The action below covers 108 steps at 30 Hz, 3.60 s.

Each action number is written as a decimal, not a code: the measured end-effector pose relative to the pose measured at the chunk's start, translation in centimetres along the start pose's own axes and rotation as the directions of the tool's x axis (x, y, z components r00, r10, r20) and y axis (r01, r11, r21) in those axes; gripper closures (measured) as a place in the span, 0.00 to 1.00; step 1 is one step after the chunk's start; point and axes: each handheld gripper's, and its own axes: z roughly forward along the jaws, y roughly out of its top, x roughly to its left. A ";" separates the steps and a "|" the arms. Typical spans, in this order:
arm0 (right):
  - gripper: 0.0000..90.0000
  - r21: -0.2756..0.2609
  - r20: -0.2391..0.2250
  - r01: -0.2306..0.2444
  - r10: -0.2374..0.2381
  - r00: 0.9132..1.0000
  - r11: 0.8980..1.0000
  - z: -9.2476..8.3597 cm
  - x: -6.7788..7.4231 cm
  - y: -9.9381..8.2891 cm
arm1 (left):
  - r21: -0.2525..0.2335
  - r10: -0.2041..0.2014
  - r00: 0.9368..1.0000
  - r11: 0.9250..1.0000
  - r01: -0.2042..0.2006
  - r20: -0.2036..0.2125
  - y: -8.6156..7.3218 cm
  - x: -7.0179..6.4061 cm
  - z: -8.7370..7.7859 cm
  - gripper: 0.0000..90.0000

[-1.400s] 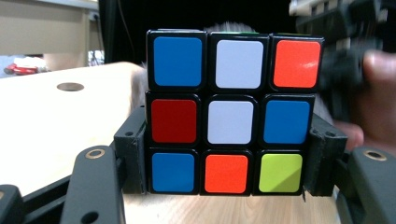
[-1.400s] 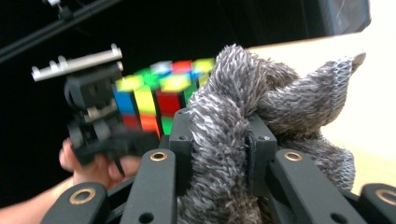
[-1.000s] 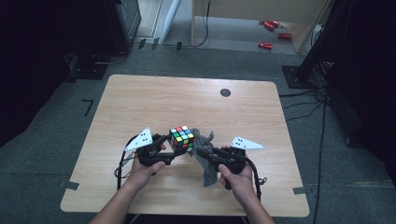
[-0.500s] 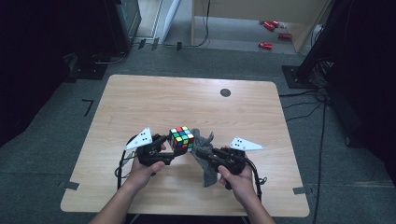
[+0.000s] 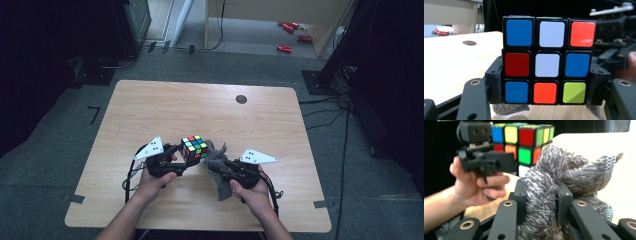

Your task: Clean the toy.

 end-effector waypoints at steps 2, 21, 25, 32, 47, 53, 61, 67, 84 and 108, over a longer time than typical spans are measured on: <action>0.78 0.002 0.014 0.038 -0.038 0.999 0.999 0.0 0.3 0.2 | 0.004 -0.006 1.000 1.000 0.006 0.004 -0.1 0.0 0.1 0.39; 0.77 -0.046 0.122 0.071 -0.065 0.990 0.996 -1.2 -0.7 0.7 | 0.038 -0.042 0.998 0.998 0.044 -0.041 -0.3 0.8 0.1 0.39; 0.77 -0.036 0.341 0.077 -0.061 0.938 0.996 -2.2 -2.6 0.6 | 0.053 -0.036 0.997 0.998 0.040 -0.065 -0.4 0.8 0.3 0.39; 0.77 0.032 0.507 0.039 -0.050 0.860 0.999 -2.5 -5.3 -0.5 | 0.058 -0.041 0.993 0.997 0.048 -0.107 -0.4 1.1 0.2 0.39; 0.64 0.123 0.526 -0.057 -0.016 0.851 0.991 -1.4 -7.2 -3.0 | 0.130 -0.053 0.979 0.988 0.079 -0.195 -0.7 1.6 0.5 0.39; 0.44 0.072 0.492 0.021 -0.054 0.869 0.997 -1.6 -6.5 -2.5 | 0.138 -0.060 0.979 0.986 0.088 -0.196 -0.8 1.7 0.5 0.39; 0.26 -0.013 0.416 0.151 -0.132 0.900 0.989 -1.8 -4.6 -1.2 | 0.141 -0.080 0.979 0.984 0.108 -0.187 -0.8 1.8 0.5 0.38; 0.26 -0.030 0.341 0.275 -0.248 0.907 0.961 -0.9 -3.0 -1.5 | 0.148 -0.115 0.980 0.979 0.139 -0.163 -0.7 1.8 0.6 0.39; 0.29 -0.079 0.270 0.476 -0.441 0.856 0.876 1.6 -0.4 -3.7 | 0.215 -0.117 0.991 0.968 0.127 -0.057 -0.2 0.7 1.4 0.39; 0.30 -0.050 0.269 0.700 -0.666 0.696 0.712 3.0 0.4 -5.2 | 0.351 -0.242 0.967 0.915 0.198 0.085 -0.2 0.5 2.8 0.39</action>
